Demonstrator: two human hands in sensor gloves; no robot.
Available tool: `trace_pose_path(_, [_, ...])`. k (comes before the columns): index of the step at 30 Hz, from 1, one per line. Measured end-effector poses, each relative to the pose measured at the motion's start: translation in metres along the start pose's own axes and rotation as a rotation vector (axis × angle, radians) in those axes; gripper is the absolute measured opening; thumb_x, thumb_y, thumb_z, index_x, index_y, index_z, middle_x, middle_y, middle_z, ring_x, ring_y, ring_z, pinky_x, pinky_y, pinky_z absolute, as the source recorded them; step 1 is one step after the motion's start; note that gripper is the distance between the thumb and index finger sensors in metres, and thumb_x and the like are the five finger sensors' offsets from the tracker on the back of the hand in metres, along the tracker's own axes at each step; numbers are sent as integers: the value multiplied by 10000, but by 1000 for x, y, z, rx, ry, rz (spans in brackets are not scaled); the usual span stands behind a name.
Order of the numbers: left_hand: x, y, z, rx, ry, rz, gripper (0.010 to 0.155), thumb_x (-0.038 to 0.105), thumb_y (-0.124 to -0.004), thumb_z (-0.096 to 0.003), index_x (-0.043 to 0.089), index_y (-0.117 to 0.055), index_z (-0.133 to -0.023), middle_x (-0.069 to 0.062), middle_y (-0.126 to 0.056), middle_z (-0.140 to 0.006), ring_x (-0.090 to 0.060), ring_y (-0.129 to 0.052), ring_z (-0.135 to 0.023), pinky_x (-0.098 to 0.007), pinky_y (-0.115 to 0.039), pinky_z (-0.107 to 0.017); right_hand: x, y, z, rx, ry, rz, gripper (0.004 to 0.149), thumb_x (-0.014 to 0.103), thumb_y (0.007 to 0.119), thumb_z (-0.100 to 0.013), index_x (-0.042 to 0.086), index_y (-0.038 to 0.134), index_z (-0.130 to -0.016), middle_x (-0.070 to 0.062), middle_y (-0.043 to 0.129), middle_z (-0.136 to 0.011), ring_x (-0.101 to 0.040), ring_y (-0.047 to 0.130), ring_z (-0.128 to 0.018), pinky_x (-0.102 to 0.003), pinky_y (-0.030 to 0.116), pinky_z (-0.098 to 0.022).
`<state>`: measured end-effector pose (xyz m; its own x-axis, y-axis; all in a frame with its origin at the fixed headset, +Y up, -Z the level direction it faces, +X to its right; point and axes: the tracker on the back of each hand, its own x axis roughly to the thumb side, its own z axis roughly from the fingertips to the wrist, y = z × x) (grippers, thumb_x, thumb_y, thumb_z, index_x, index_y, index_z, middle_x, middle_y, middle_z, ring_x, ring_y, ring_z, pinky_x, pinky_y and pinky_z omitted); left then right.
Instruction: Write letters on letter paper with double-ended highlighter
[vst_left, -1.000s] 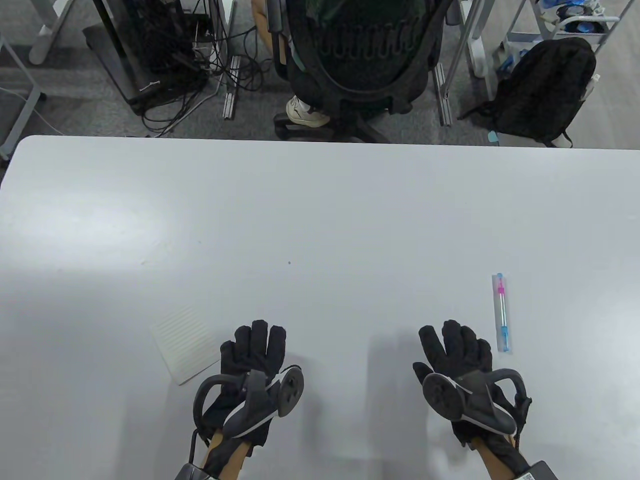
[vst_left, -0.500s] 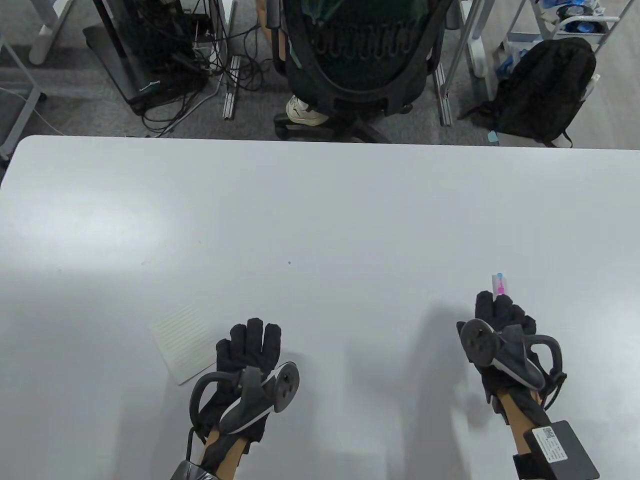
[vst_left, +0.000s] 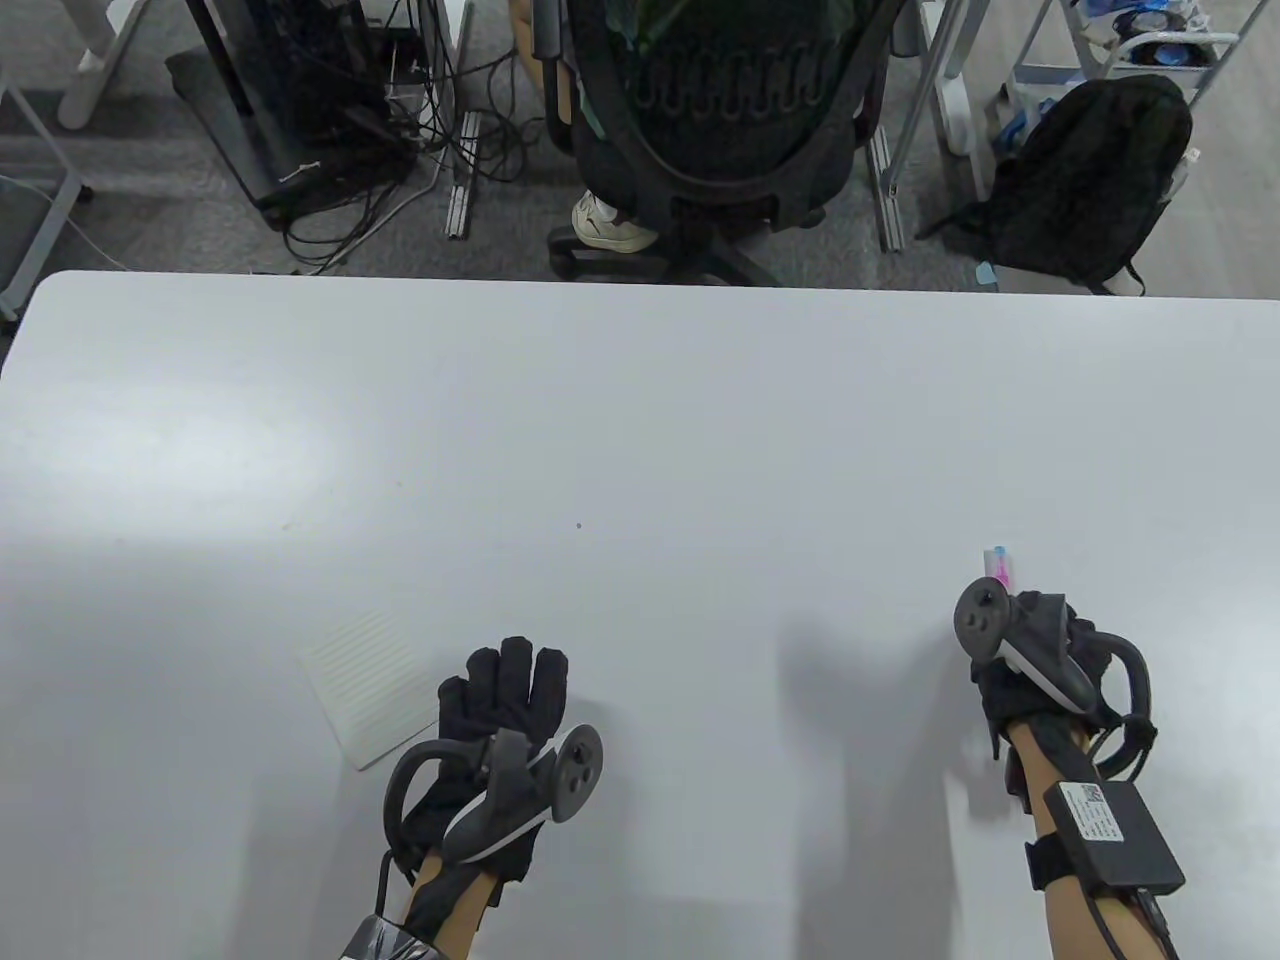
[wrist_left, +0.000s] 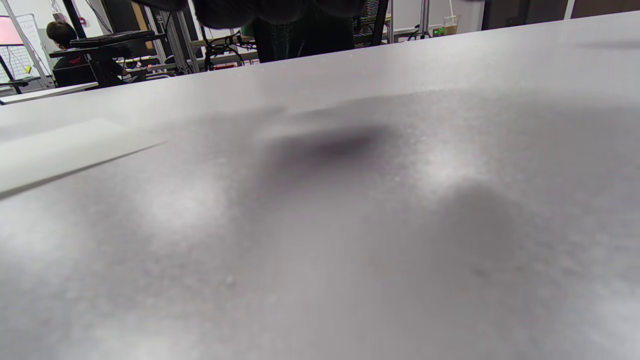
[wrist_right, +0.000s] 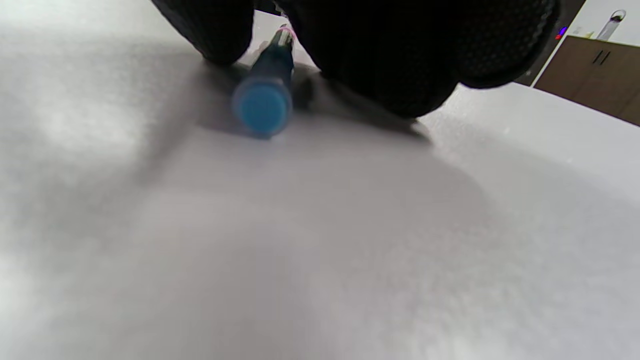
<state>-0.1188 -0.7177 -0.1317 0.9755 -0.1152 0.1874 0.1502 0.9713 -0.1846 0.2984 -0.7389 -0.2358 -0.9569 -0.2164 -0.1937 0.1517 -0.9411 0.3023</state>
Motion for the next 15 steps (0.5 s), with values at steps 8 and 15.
trace_pose_path(8, [-1,0,-1,-9,-3,23,763,569,-509,-581,146,-371,-1201,-217,-359,-1246,-510,-455,-1129,-680,-474,-782,10,-9,-7,-5,44,107,513,261,716,-564,-145,788,-869,-331,898,-703,-428,955,-504,-560,832,-396])
trace_pose_path(15, [-3,3,-2,-5,-16,72,760,568,-509,-582,145,-375,-1200,-216,-362,-1246,-508,-457,-1129,-679,-476,-782,8,-8,-7,-15,57,93,520,289,725,-558,-129,798,-859,-306,894,-703,-422,948,-518,-572,819,-413])
